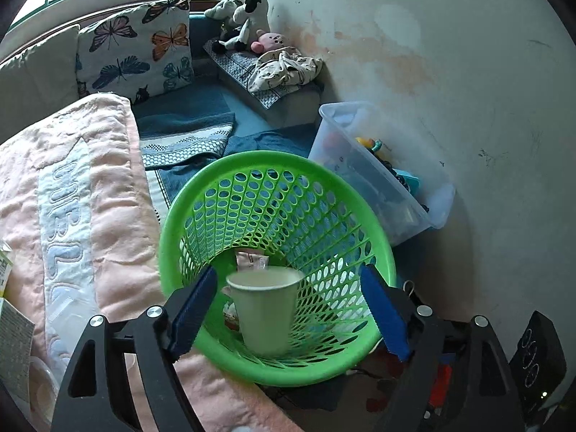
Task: Collect trash
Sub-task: 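Drop the foil ball into the basket with the right gripper while the left drops the paper cup, then move both tools back to the bed and grasp the clear food container with the left gripper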
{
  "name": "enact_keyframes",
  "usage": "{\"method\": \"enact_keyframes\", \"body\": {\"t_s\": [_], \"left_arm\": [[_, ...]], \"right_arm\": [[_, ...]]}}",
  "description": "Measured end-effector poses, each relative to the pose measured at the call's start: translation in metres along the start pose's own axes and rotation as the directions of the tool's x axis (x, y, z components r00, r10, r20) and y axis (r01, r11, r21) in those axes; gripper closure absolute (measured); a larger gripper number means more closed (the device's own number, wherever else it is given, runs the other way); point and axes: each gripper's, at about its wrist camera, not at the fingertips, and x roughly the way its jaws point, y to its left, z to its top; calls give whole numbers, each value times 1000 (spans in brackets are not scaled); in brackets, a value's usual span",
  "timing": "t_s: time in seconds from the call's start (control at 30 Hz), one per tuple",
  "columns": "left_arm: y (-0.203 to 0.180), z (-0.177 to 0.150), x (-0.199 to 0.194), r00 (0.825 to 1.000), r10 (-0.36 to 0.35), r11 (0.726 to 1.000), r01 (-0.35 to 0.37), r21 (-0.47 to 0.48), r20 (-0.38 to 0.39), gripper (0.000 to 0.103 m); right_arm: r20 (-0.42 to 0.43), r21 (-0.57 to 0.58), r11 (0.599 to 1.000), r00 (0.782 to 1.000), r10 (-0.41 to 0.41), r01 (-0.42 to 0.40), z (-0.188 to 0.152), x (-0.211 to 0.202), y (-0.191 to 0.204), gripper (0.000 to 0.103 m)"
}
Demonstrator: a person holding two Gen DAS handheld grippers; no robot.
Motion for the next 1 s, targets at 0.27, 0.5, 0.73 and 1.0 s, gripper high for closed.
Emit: {"method": "enact_keyframes", "body": {"t_s": [0.27, 0.5, 0.73, 1.0], "left_arm": [[18, -22, -47, 998, 18, 1000, -17, -9, 64, 24], [41, -55, -109, 987, 68, 998, -70, 7, 146, 24], [83, -93, -157, 973, 126, 992, -120, -40, 192, 24], [138, -138, -187, 954, 225, 969, -197, -153, 200, 24]], "right_arm": [[21, -16, 1000, 999, 26, -26, -5, -14, 14, 30], [19, -56, 997, 998, 58, -57, -13, -21, 45, 29], [-1, -101, 990, 995, 96, -95, -21, -19, 81, 26], [-32, -164, 975, 988, 150, -153, -30, -11, 126, 26]]}}
